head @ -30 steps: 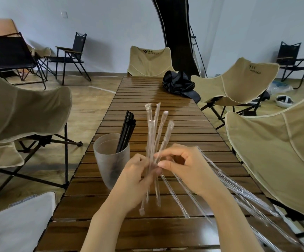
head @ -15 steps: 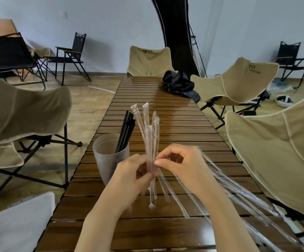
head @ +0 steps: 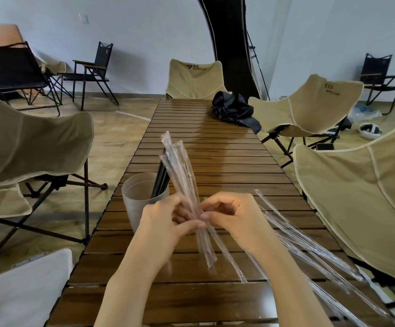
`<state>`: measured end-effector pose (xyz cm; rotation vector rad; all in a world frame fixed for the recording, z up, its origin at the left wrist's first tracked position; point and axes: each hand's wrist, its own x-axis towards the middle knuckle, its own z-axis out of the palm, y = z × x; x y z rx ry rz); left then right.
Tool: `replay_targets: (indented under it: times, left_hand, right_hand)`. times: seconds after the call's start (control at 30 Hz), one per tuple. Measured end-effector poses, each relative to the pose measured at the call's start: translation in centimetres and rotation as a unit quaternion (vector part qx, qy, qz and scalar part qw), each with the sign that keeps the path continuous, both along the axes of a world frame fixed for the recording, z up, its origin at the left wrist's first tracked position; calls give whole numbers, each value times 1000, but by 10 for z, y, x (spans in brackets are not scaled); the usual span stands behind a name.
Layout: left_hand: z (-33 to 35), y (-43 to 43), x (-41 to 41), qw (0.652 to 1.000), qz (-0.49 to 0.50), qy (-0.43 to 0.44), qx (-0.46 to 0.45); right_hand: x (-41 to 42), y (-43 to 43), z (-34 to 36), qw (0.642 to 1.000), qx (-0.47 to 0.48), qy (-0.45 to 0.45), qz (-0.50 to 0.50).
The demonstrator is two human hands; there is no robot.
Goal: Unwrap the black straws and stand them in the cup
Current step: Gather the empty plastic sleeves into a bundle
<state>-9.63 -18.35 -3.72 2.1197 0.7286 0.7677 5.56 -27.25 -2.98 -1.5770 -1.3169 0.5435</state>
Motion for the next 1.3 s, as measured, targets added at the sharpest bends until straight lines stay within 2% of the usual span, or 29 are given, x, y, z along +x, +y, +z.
replay_targets:
  times: [0.2,0.4,0.67,0.93,1.3]
  left_hand:
    - [4,0,-3,999,-5,-41,21]
    - [7,-2,-4,998,-12,-7,61]
    - [7,-6,0,996,6,21,92]
    - [9,-9,4,998,-8,-11,66]
    - [4,-9,6,999,-29,-22,40]
  right_hand:
    - [0,1,-3,1000,-19,23,-3]
    - [2,-1,-1,1000,-24,-10,-7]
    - [3,-4,2,999,-25,42,-7]
    - [5,-7,8,998,11,61,-4]
    - [4,-5,6,1000,6,5,-10]
